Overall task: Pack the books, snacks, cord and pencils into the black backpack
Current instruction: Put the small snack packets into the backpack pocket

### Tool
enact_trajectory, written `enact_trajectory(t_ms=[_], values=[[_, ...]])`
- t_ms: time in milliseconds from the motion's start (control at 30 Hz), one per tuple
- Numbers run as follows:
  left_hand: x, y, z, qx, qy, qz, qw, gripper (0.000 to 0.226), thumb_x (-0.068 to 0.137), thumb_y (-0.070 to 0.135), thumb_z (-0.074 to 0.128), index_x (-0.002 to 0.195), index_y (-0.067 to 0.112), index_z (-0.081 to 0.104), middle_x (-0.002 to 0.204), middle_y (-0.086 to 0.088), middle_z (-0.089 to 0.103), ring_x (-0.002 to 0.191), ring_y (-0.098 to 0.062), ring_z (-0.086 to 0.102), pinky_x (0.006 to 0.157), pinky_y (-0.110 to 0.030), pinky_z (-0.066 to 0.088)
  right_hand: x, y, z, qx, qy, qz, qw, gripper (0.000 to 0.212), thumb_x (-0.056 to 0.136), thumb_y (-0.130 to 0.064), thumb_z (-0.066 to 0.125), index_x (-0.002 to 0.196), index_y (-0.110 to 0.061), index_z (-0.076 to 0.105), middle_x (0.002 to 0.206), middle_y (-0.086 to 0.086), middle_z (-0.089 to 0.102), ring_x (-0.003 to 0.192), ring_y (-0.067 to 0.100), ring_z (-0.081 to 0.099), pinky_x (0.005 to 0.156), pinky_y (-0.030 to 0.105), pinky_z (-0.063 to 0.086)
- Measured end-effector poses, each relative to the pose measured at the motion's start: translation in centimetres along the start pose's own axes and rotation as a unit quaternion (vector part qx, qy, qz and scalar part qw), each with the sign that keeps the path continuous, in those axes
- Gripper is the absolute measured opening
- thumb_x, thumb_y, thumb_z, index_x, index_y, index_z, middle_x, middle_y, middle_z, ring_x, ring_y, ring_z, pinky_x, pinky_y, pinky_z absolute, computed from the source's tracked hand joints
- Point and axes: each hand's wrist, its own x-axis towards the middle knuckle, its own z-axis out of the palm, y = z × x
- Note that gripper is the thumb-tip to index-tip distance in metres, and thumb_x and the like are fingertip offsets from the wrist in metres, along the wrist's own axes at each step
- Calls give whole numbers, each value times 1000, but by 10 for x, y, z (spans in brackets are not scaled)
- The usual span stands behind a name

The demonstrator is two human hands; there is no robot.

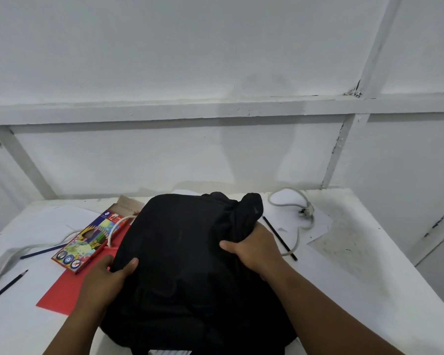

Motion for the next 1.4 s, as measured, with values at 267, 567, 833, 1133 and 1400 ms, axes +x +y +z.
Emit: enact_trajectory(t_ms=[267, 567, 833, 1133, 1400], values=[[-18, 23, -8, -13, 73, 43, 996, 20, 92, 32, 70, 87, 14, 62, 88, -7, 65, 82, -29, 61, 76, -45, 50, -8, -18, -25, 29, 34, -37, 998, 22, 68, -21, 83, 86, -21, 71, 81, -11, 71, 76, 8, 67, 61, 18, 47], [-40, 101, 8, -33, 85, 135, 987, 35, 84, 32, 77, 73, 5, 58, 68, -15, 66, 67, -35, 65, 63, -46, 50, -38, -26, -131, 123, 87, -49, 987, 25, 66, -16, 86, 87, -21, 73, 78, -11, 76, 70, 8, 72, 72, 34, 59], [-63, 193, 96, -58, -7, 223, 973, 47, 84, 32, 77, 70, 2, 43, 59, -20, 53, 52, -22, 44, 56, -34, 33, -78, 13, -243, 168, 190, -24, 967, 25, 69, -11, 85, 90, -18, 75, 82, -3, 77, 75, 18, 75, 78, 42, 59], [-94, 281, 219, -48, -163, 310, 935, 48, 84, 37, 76, 70, 4, 45, 60, -8, 50, 56, -22, 45, 58, -34, 34, -133, 65, -344, 190, 336, 36, 922, 27, 68, -10, 86, 92, -15, 74, 80, -1, 77, 69, 18, 75, 71, 35, 57], [-103, 312, 311, -9, -272, 329, 904, 42, 86, 38, 74, 68, 13, 45, 66, -4, 51, 61, -19, 48, 59, -32, 36, -153, 115, -359, 234, 434, 68, 867, 24, 71, -4, 83, 90, -13, 73, 79, 1, 77, 72, 22, 75, 72, 35, 57]])
